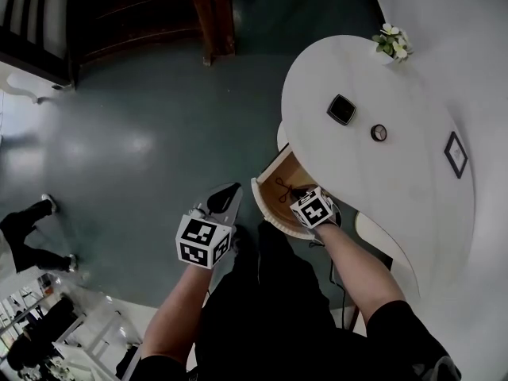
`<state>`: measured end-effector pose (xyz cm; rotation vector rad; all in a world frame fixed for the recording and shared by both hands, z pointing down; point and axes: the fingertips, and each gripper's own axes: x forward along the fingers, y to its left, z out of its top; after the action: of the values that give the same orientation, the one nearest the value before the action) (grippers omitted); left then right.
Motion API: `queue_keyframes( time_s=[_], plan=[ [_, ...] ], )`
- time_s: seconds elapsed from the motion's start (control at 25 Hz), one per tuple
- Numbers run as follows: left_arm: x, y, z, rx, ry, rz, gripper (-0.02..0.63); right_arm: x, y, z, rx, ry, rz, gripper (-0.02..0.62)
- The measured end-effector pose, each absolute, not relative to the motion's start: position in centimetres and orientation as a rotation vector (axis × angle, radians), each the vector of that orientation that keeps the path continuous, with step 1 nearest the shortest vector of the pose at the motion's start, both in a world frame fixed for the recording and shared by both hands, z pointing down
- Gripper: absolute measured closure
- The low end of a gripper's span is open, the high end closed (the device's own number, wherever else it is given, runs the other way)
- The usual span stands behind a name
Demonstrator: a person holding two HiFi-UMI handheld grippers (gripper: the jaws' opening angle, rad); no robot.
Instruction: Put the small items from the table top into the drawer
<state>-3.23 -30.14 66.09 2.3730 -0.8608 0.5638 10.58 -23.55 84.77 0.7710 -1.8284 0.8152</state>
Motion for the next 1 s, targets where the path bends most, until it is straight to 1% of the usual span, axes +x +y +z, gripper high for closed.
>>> queue_keyframes(
  time_s=[0.48, 0.8, 1.0],
  plan=[
    [-4.3, -29.6, 67.2, 2.35, -0.86, 0.575, 0.594, 10.1, -24.3, 87.2, 0.676, -1.776, 0.73, 0.583],
    [-4.9, -28.9, 66.4, 2.375, -0.862, 0.562, 0.594, 10.0, -24.1, 86.2, 0.696, -1.779, 0.714, 0.583],
    [-5.9, -28.3, 64.6, 2.406, -0.87, 0.53, 0.594, 10.0, -23.5, 84.0, 0.766, -1.777, 0.692, 0.583]
  ],
)
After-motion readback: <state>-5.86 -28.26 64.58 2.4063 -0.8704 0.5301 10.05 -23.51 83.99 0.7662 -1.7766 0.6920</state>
